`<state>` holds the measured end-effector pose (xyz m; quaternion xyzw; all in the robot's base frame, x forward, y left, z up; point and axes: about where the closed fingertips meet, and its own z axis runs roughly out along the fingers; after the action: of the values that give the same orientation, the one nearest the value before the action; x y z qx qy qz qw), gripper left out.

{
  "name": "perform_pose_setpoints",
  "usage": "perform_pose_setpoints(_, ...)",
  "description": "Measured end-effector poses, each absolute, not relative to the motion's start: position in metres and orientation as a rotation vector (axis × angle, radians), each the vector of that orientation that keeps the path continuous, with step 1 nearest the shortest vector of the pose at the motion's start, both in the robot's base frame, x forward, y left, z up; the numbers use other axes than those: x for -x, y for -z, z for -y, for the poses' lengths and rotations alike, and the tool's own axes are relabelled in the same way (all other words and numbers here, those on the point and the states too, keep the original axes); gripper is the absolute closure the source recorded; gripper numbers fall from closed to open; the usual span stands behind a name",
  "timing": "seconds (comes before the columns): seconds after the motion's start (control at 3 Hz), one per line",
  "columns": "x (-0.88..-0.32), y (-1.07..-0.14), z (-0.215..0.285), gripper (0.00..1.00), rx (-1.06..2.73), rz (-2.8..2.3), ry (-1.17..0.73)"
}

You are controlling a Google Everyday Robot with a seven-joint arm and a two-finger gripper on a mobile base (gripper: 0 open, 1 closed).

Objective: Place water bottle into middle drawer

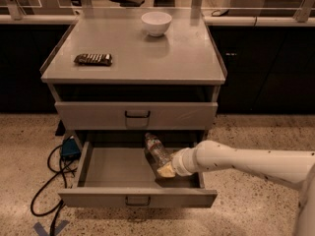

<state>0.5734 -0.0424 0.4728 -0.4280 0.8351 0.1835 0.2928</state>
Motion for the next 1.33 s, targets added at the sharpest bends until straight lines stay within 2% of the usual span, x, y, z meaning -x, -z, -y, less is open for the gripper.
perform_pose_setpoints(0.67, -0.6026, -0.4566, 0.0398, 1.00, 1.145, -2.252, -0.521)
perform_pose_setpoints(1.0, -0.6026, -0.4566, 0.0397, 0.81, 1.145, -2.252, -0.521)
perform_pose_setpoints(1.33, -0.6026, -0.4566, 0.0397, 0.58, 1.145, -2.252, -0.521)
